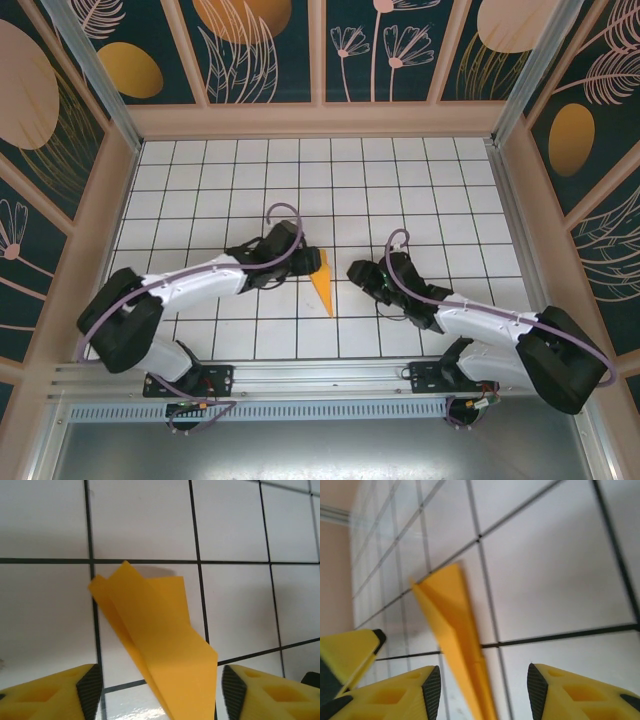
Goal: Fold a paper plane with a square sheet of paper (pick it up from the middle)
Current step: Turn over the paper at the center of the table.
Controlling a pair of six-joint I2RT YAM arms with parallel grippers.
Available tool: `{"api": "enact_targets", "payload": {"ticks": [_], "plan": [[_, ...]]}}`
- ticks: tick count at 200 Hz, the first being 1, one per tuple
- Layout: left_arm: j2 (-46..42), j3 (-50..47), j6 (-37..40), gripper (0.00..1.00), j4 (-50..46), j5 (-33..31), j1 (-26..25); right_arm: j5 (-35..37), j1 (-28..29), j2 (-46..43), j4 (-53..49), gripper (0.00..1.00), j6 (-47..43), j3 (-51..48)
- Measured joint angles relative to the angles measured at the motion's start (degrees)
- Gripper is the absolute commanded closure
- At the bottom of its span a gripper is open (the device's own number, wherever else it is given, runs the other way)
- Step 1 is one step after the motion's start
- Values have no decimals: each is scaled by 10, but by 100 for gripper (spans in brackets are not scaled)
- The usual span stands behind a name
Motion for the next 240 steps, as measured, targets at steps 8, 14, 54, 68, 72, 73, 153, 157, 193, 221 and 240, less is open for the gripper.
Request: {"api": "enact_targets", "payload": {"ticks": [8,14,54,68,72,73,153,157,193,221,240], "plan": [[23,23,-5,21,-12,-10,-11,-3,-1,0,-7,46,-2,-3],[36,35,-8,20,-16,-17,-17,-6,-1,0,-10,46,-4,-5],[109,124,-20,17,-76,-58,-33,-17,-2,0,-11,45,-9,-17],[138,156,-20,17,-99,-71,-34,-17,-3,-2,-11,45,-8,-23],[145,162,-19,17,-103,-74,-36,-17,-3,-2,-11,45,-8,-24],[147,164,-20,17,-104,-75,-36,-17,-3,-2,-11,45,-8,-24],[227,224,-12,26,-184,-109,-54,-19,-4,-20,-15,34,-2,-33],[226,222,-12,27,-184,-109,-54,-19,-4,-20,-15,33,-3,-33],[206,203,-2,42,-186,-113,-54,-20,-1,-20,-15,31,-13,-32],[186,184,1,46,-184,-119,-54,-17,16,-10,-15,30,-18,-19],[162,160,2,53,-180,-122,-53,-11,35,4,-15,30,-25,-5]]}}
